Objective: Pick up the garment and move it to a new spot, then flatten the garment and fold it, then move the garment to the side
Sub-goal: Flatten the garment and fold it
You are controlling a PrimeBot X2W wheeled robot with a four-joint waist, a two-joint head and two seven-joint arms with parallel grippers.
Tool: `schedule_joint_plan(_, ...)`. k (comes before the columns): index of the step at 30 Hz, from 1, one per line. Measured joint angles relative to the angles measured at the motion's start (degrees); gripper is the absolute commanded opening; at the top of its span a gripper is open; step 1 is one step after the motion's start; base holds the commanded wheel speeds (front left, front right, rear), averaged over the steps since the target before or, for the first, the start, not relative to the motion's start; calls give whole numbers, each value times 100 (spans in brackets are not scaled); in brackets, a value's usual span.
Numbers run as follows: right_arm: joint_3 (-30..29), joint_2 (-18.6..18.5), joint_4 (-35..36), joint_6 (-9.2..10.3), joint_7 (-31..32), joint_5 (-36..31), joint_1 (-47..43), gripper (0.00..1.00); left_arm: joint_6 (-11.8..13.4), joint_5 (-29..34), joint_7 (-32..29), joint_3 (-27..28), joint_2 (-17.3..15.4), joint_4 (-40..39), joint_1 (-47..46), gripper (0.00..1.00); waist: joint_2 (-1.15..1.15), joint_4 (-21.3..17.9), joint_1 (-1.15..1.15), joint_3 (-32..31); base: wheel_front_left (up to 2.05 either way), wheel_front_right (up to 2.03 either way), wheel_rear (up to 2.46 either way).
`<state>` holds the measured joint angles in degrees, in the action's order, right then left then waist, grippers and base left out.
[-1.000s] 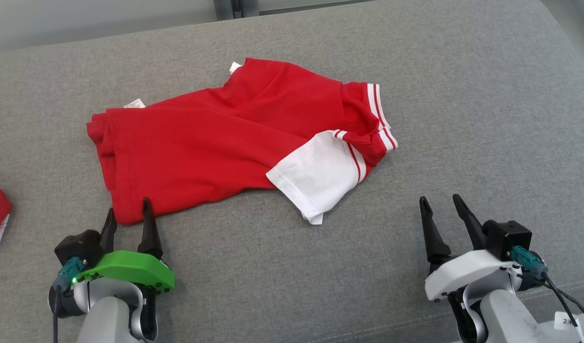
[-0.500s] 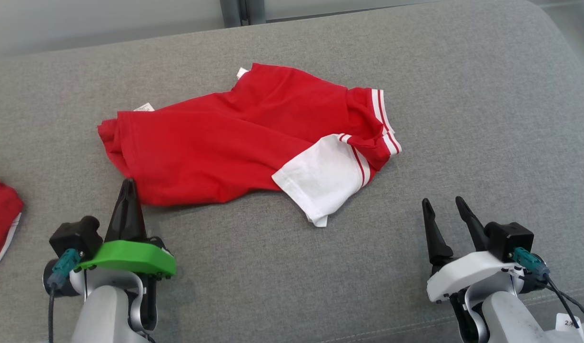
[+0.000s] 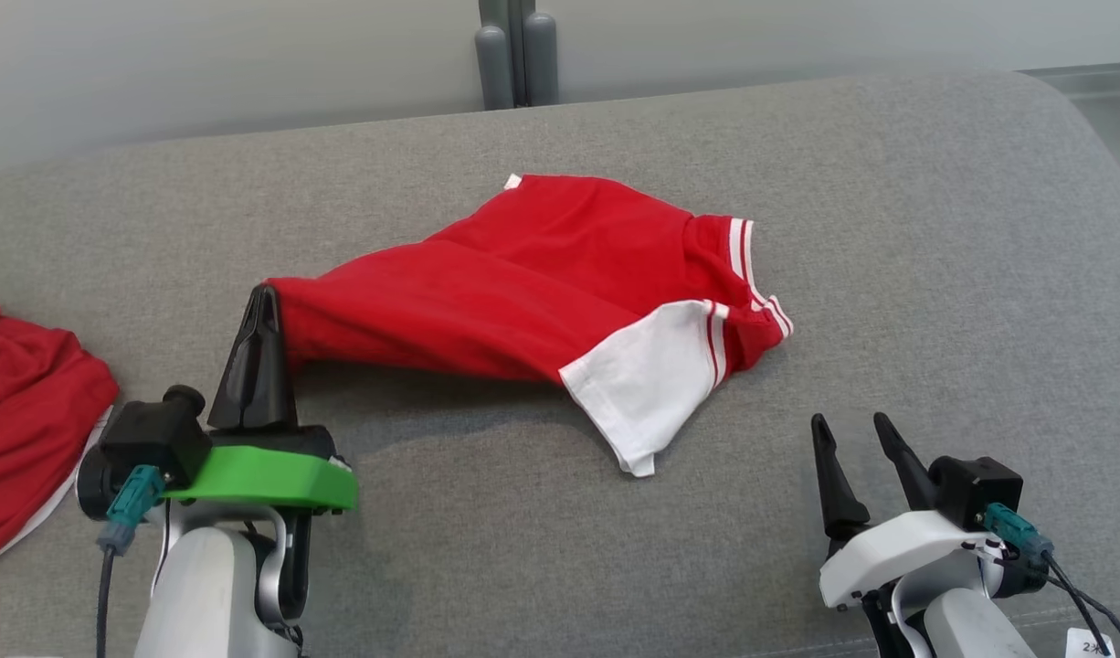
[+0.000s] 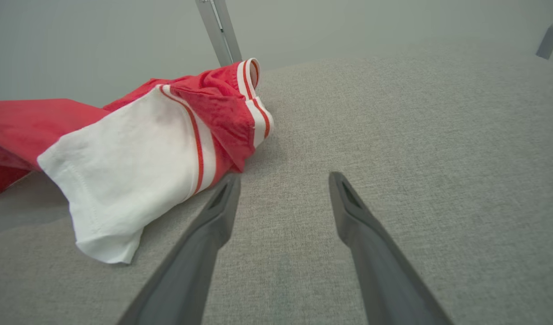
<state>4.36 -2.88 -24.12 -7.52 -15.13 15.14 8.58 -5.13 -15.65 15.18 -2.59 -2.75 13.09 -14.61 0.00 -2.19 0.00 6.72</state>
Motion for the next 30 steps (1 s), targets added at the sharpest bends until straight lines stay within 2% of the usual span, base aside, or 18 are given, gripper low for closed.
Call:
schedule_joint_plan(3,19,1,13,0,0,57,-4,100,-23,192,0,23,-3,94,-157,0,0,47,0,2,0,0,0)
schedule_joint_plan(9,40,11,41,0,0,76,125,100,18,360,0,263,-191,1205,-509,0,0,-26,0,191,0,0,0)
schedule_joint_plan(10,-8,11,37,0,0,76,119,100,9,345,0,324,-185,1471,-445,0,0,-126,0,259,0,0,0)
schedule_joint_plan(16,-236,3,-25,0,0,25,-11,100,-98,216,-1,223,-68,1891,362,0,0,-351,0,333,0,0,0)
schedule_joint_plan(20,-290,-1,-52,0,0,-23,-56,100,-123,116,-1,210,-22,2029,761,0,0,-332,0,224,0,0,0)
schedule_joint_plan(28,-99,7,-103,0,0,-22,-125,100,74,24,0,411,-8,2258,1106,1,0,-151,0,-149,0,0,0)
schedule_joint_plan(29,-91,7,-122,0,0,-22,-148,100,120,25,0,441,-7,2242,1141,31,0,-137,0,-195,0,0,0)
schedule_joint_plan(30,-89,8,-136,0,0,-22,-164,100,147,26,0,478,-7,2227,1169,71,0,-125,0,-240,0,0,0)
